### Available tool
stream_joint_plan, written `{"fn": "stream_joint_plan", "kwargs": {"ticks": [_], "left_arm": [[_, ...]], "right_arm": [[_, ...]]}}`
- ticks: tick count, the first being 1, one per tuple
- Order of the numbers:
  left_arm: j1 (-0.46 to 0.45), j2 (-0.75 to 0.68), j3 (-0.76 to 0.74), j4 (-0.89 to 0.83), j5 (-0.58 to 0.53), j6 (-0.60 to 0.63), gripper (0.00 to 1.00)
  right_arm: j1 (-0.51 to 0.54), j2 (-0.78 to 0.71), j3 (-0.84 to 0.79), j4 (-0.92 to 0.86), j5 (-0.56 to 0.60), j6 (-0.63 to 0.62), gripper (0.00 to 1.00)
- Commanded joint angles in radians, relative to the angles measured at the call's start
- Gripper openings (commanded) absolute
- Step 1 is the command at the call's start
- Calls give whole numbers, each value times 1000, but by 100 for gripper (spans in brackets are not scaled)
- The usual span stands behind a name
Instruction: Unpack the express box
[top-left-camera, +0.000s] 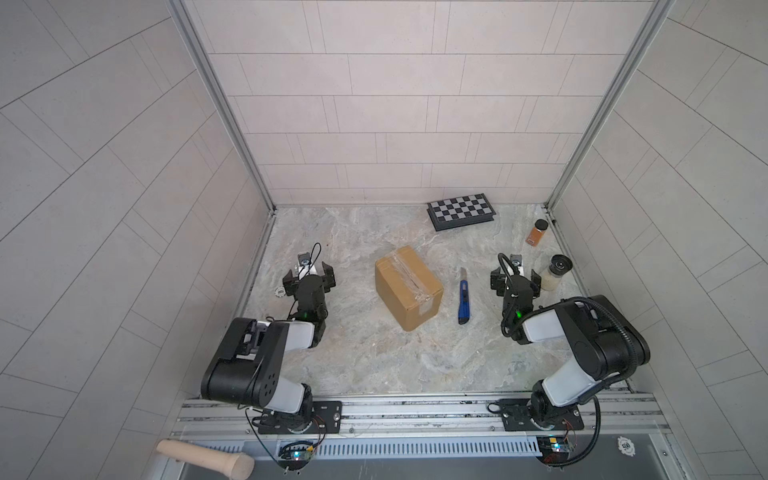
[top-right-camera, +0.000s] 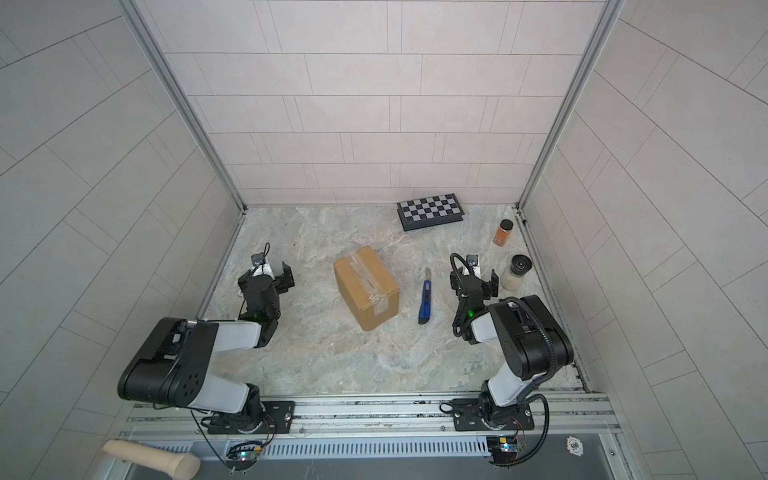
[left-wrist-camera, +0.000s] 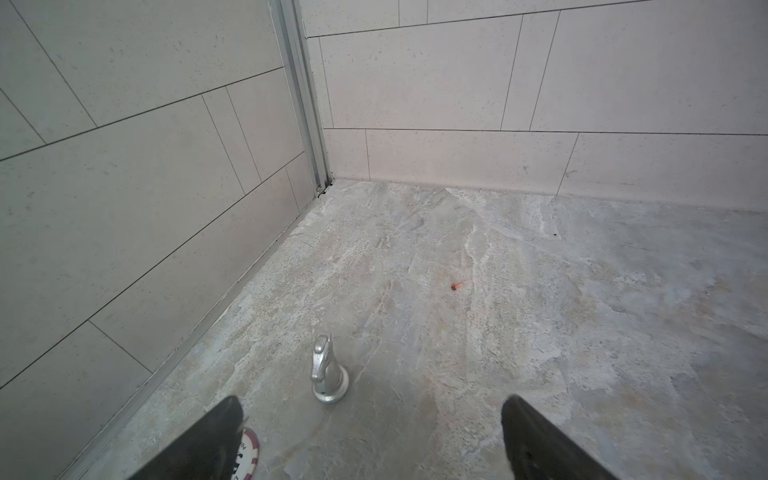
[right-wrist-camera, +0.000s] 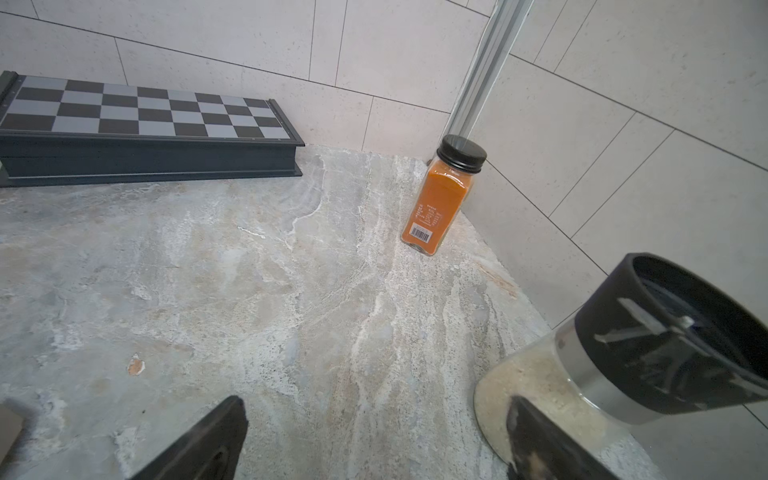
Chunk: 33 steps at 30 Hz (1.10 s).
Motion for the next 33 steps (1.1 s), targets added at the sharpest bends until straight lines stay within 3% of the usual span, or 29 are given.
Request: {"fn": "stream_joint_plan", "kwargs": {"ticks": [1, 33], "left_arm": [[-4, -2, 3, 16, -5, 6, 100], [-4, -3, -1, 19, -3, 7, 100]], "right_arm": [[-10, -4, 3, -5, -16, 6, 100], [-31, -8, 12, -34, -54, 18, 99]]}}
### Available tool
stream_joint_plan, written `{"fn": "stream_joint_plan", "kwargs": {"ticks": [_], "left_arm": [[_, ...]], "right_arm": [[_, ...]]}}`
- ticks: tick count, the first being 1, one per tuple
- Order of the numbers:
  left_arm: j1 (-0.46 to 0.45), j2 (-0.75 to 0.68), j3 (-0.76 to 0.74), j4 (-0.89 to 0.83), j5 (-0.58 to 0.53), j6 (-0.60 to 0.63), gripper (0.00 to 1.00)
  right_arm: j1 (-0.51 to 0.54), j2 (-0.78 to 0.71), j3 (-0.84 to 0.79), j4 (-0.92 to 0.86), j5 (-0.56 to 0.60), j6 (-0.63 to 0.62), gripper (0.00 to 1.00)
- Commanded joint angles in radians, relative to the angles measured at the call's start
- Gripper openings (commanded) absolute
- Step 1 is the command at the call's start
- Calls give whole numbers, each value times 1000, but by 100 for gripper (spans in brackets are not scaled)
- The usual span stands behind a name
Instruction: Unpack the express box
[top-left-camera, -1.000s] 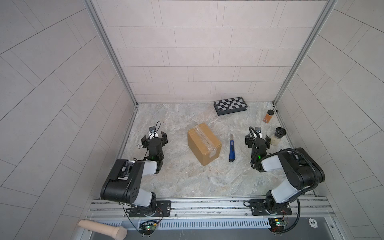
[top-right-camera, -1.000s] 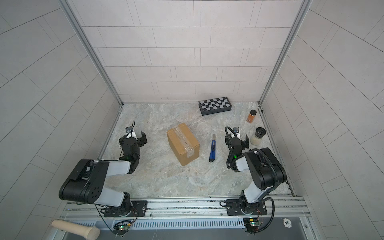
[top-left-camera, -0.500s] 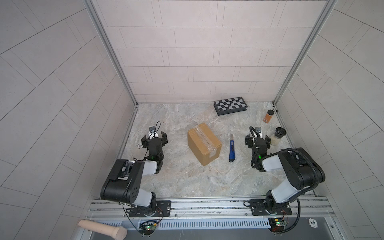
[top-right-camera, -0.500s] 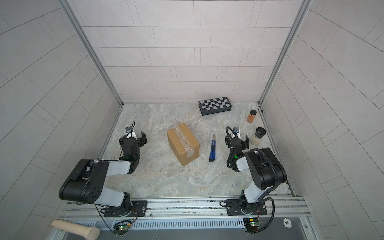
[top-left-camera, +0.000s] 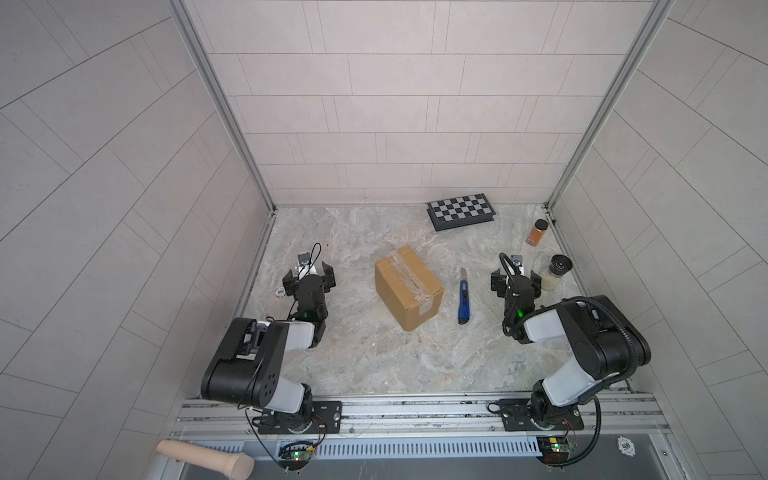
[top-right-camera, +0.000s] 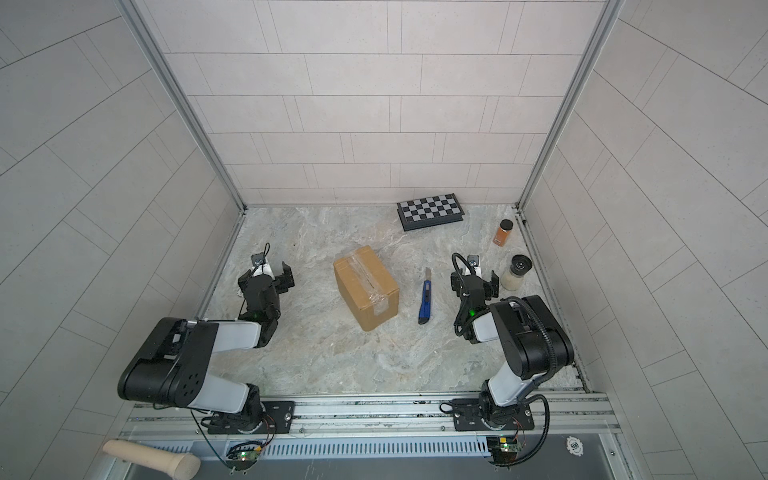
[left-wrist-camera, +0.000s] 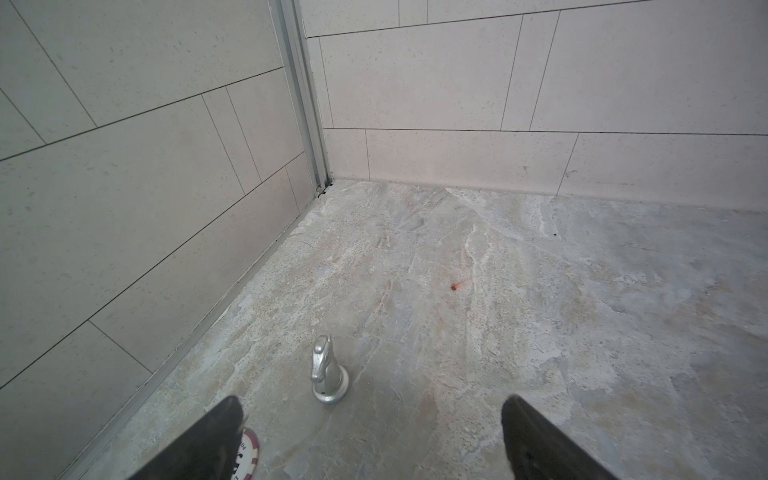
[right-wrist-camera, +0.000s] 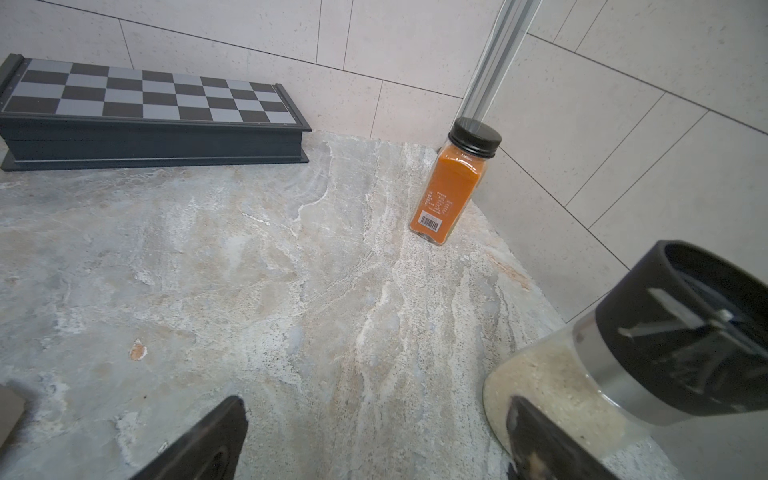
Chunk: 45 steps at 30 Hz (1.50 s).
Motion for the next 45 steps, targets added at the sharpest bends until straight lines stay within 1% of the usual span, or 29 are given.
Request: {"fn": "stream_joint_plan", "kwargs": {"ticks": [1, 3, 4, 5, 6, 7, 8, 9, 10, 11, 12, 13, 14, 16, 17, 19, 22, 25, 26, 27, 28, 29, 30, 31, 33, 36, 38, 42, 45], "left_arm": [[-5, -6, -6, 27, -1, 9, 100], [-13, -22, -24, 56, 31, 28, 100], [-30, -43, -30, 59, 17, 49, 100], [-51, -81, -25, 27, -23, 57, 100], [-63, -128, -10, -49, -63, 61, 100], [-83, -191, 18, -151, -130, 56, 100], [-90, -260, 60, -267, -163, 32, 100], [-89, -317, 98, -361, -165, 7, 100], [-88, -374, 142, -449, -159, -25, 100], [-89, -430, 174, -502, -151, -78, 100], [-88, -470, 191, -530, -145, -132, 100], [-89, -507, 200, -541, -134, -179, 100], [-89, -534, 194, -539, -123, -223, 100], [-88, -552, 199, -569, -105, -302, 100], [-88, -552, 207, -599, -79, -324, 100], [-88, -546, 225, -652, -15, -358, 100], [-87, -543, 219, -658, 40, -394, 100], [-87, -560, 219, -657, 52, -404, 100], [-87, -565, 221, -657, 49, -404, 100], [-87, -572, 223, -657, 49, -400, 100], [-87, -577, 224, -654, 50, -399, 100], [-87, -580, 224, -650, 53, -400, 100], [-87, -582, 224, -648, 59, -399, 100], [-87, -581, 225, -645, 67, -400, 100], [-88, -573, 226, -641, 82, -405, 100], [-88, -559, 232, -639, 108, -414, 100], [-87, -554, 237, -649, 109, -427, 100], [-87, -568, 236, -673, 108, -424, 100], [-87, -594, 228, -686, 104, -414, 100]], "right_arm": [[-3, -9, 11, -2, -1, 7, 99], [0, -15, 3, 14, 14, 1, 100], [10, -39, 0, 4, 37, -6, 99], [18, -80, 5, -35, 45, -12, 100], [28, -125, 27, -122, 62, -17, 99], [37, -191, 80, -293, 78, 2, 100], [39, -248, 148, -508, 74, 47, 100], [41, -283, 213, -658, 64, 89, 100], [43, -319, 280, -784, 49, 170, 100], [43, -350, 326, -872, 45, 299, 100], [42, -370, 337, -907, 51, 384, 99], [39, -393, 327, -908, 46, 441, 100], [35, -409, 294, -853, -1, 458, 100], [34, -417, 210, -690, -185, 359, 99], [41, -415, 206, -687, -228, 367, 100], [66, -392, 250, -779, -249, 436, 99], [127, -359, 308, -904, -241, 484, 99], [166, -353, 325, -975, -242, 510, 99], [165, -362, 318, -996, -208, 579, 100], [151, -377, 312, -1050, -156, 676, 99], [129, -396, 289, -1063, -176, 698, 100], [114, -410, 246, -1017, -242, 666, 100], [113, -422, 204, -947, -309, 594, 100], [123, -425, 197, -953, -322, 584, 100], [161, -403, 240, -1040, -297, 585, 99], [273, -326, 349, -1184, -216, 592, 99], [328, -270, 396, -1230, -208, 614, 97], [363, -154, 462, -1285, -244, 673, 90], [376, -108, 482, -1293, -244, 674, 85]]}}
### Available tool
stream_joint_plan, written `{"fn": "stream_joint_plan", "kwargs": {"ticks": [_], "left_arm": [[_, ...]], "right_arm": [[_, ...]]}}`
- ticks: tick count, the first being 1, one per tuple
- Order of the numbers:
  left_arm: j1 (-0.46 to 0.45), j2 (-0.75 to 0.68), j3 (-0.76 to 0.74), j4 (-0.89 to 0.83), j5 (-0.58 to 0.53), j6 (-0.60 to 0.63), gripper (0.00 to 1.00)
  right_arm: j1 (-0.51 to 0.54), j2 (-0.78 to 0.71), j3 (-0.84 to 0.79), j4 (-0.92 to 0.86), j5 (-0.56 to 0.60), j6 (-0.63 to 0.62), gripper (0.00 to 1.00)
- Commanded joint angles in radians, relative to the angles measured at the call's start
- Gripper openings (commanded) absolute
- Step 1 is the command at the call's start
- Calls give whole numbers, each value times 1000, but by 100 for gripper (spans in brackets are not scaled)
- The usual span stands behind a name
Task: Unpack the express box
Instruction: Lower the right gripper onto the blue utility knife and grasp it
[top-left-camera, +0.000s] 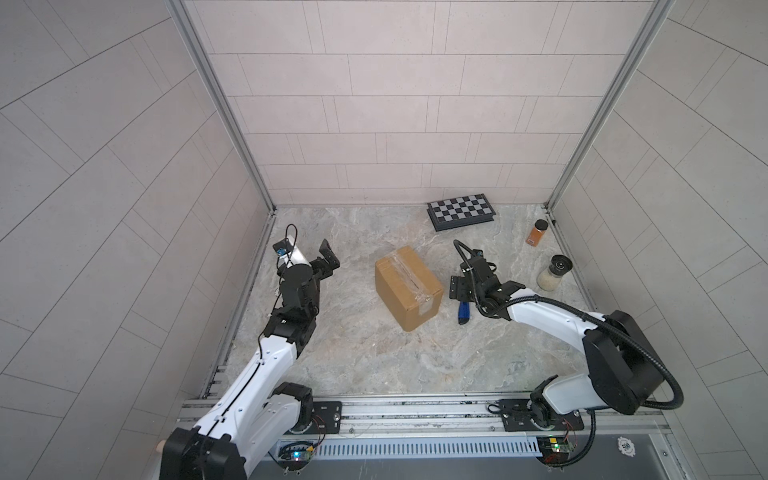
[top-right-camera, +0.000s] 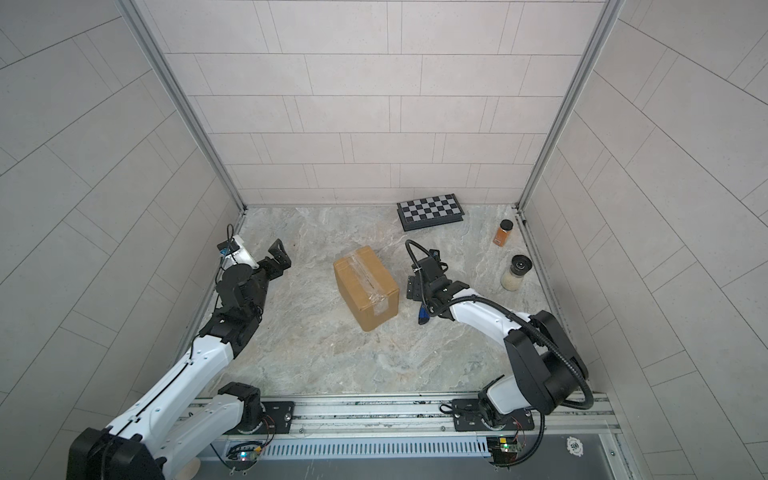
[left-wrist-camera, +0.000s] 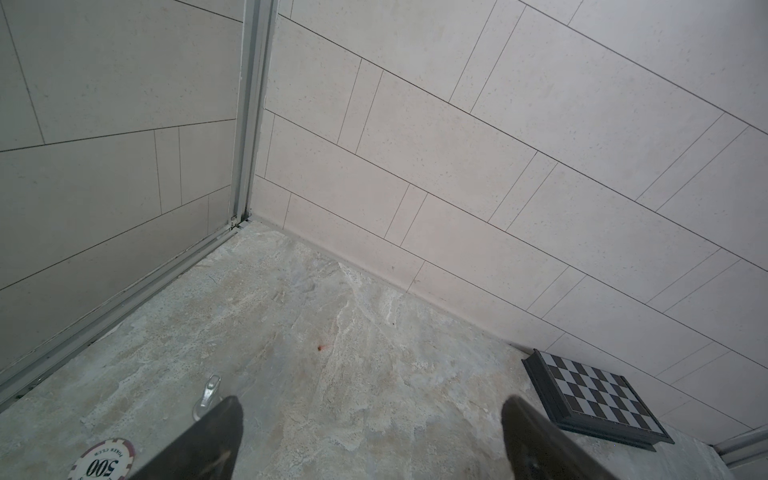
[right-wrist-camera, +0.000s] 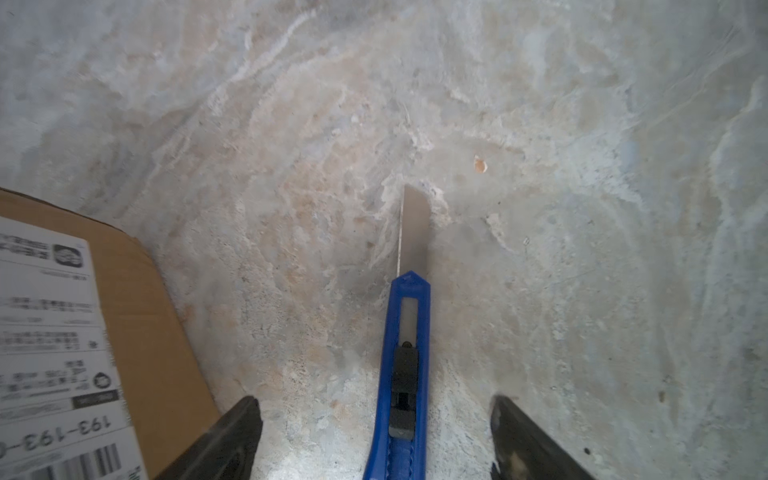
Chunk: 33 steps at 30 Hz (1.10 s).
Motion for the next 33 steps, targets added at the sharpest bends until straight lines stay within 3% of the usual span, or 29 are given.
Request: {"fn": "stream_joint_plan", "kwargs": {"ticks": [1, 11, 20, 26, 33], "left_arm": [[1, -39, 8, -19, -2, 6, 100], [1, -62, 0, -30, -7, -3, 100], [1, -64, 3, -39, -15, -7, 100], [1, -69, 4, -40, -19, -12, 100], [1, -72, 7, -48, -20, -12, 100]], "right_arm": [[8, 28, 10, -75, 16, 48, 83], [8, 96, 19, -62, 23, 53, 76], [8, 128, 19, -37, 22, 49, 64], [8, 148, 24, -33, 33, 49, 62], [9, 170, 29, -25, 29, 48, 49]]}}
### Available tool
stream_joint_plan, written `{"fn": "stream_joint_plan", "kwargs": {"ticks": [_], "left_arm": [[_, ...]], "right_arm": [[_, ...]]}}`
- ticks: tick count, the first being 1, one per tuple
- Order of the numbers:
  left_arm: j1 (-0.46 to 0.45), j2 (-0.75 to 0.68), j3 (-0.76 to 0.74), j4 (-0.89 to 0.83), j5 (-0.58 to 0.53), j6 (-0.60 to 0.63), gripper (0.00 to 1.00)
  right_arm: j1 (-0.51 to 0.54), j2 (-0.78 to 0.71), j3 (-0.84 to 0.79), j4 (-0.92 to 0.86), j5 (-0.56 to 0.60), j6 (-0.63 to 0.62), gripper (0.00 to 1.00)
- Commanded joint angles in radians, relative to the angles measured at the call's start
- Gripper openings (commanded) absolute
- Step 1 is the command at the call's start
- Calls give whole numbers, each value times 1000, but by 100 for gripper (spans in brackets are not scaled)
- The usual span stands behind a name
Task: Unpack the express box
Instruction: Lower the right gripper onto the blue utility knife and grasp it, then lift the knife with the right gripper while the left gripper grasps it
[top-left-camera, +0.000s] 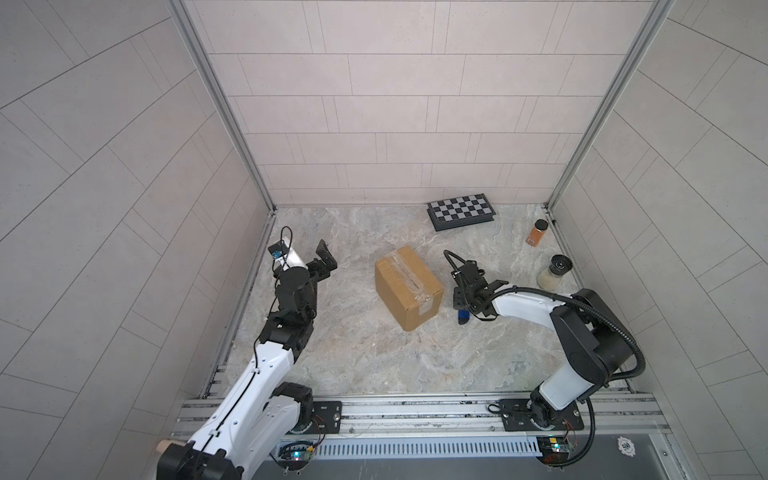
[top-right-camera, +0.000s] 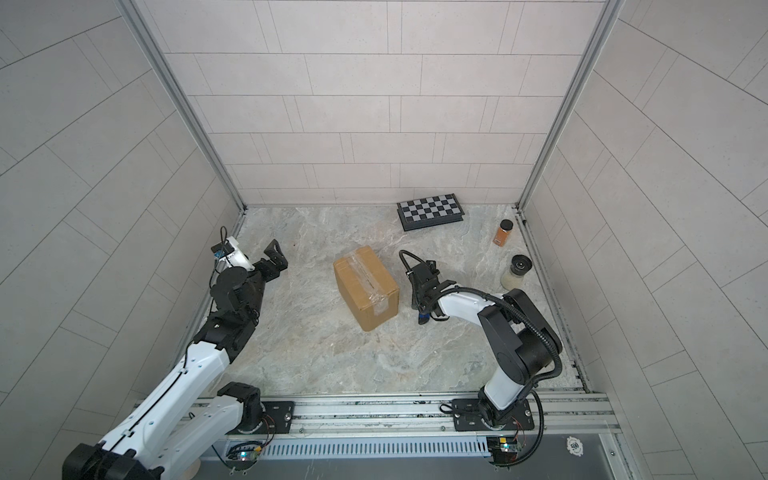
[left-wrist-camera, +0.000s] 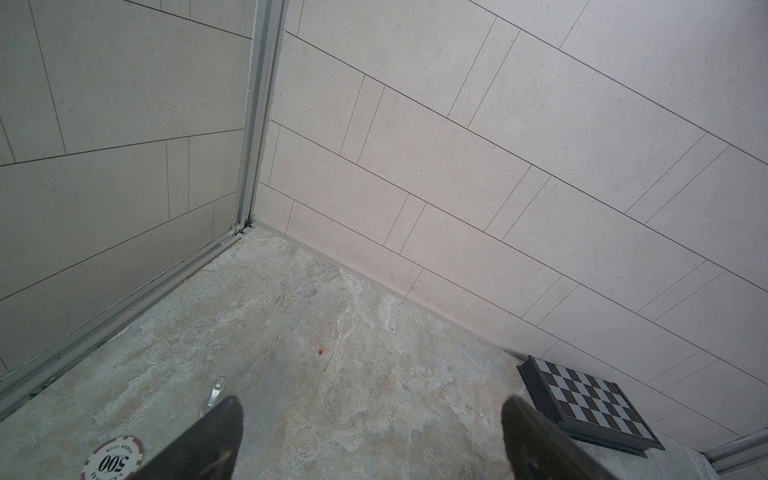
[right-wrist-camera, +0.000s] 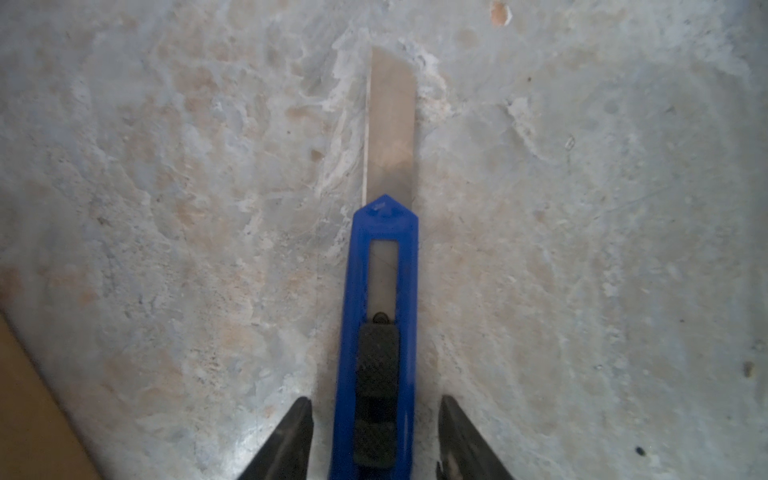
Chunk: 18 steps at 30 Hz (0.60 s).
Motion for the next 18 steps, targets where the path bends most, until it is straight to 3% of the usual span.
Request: {"fn": "stream_joint_plan", "kwargs": {"ticks": [1, 18], "left_arm": [[1, -18, 6, -13, -14, -6, 100], [2, -18, 10, -51, 11, -17, 100]], "right_arm": [[4, 16, 19, -3, 27, 12, 48], [3, -11, 17, -20, 81, -13, 28]]}}
